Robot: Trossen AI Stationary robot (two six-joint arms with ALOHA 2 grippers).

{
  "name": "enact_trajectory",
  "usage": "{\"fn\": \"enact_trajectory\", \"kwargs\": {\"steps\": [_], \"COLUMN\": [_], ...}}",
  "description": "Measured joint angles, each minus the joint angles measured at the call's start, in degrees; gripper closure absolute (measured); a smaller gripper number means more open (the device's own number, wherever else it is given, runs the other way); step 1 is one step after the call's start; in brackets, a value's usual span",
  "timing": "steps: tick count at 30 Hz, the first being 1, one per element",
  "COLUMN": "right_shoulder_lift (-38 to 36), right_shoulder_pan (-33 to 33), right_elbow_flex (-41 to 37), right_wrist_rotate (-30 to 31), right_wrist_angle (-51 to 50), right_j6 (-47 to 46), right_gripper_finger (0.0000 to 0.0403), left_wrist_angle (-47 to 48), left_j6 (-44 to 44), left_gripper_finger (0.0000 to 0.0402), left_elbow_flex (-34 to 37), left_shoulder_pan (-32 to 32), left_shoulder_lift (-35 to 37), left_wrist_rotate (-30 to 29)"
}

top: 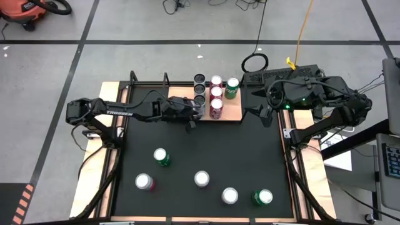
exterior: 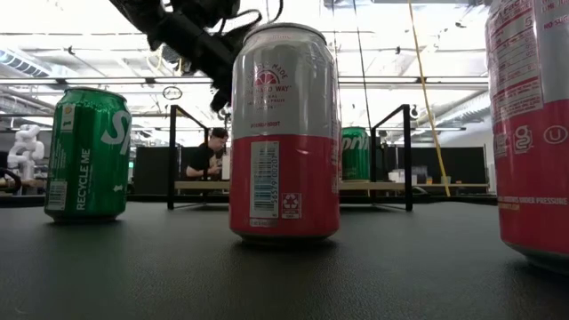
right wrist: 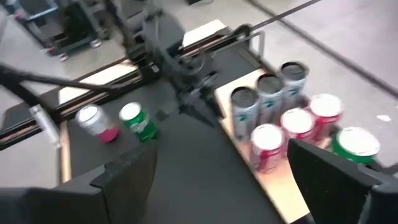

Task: Place canned beverage on shelf
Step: Put the top left green soda can on the shelf

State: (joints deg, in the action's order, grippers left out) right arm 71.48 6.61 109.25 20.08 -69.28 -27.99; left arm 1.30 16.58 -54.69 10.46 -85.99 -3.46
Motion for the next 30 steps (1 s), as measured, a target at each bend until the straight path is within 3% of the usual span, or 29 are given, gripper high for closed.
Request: {"fn": "enact_trajectory", "kwargs": {"steps": [6,14,18,23,30], "right_shoulder_lift": [-0.02,-0.11,-0.15,-0.15,-0.13], "right_shoulder_pan": [0.05,0.31,1.91,5.41,8.84], "right_elbow_flex": [-0.02,-0.02,-0.02,-0.02,-0.02], "right_wrist_rotate": [-4.15,-15.16,-19.66,-20.17,-20.01], "right_wrist_angle": [-0.94,-6.42,-9.78,-10.8,-10.77], "right_j6": [2.51,1.44,-1.87,-2.39,-0.87], "right_gripper_finger": [0.0064,0.0064,0.0064,0.0064,0.0064], "left_wrist_angle": [2.41,8.87,9.36,10.5,20.38], "left_j6": [1.14,6.69,11.11,19.66,23.53], "left_gripper_finger": [0.0275,0.0275,0.0275,0.0275,0.0275], "left_elbow_flex": [-3.38,-9.93,-11.41,-13.67,-19.8], "left_shoulder_pan": [-3.64,-11.72,-15.74,-20.77,-28.61], "left_shoulder_lift": [3.05,4.43,4.41,4.43,4.43], "left_wrist_rotate": [-0.25,-8.78,-9.92,-10.91,-19.27]}}
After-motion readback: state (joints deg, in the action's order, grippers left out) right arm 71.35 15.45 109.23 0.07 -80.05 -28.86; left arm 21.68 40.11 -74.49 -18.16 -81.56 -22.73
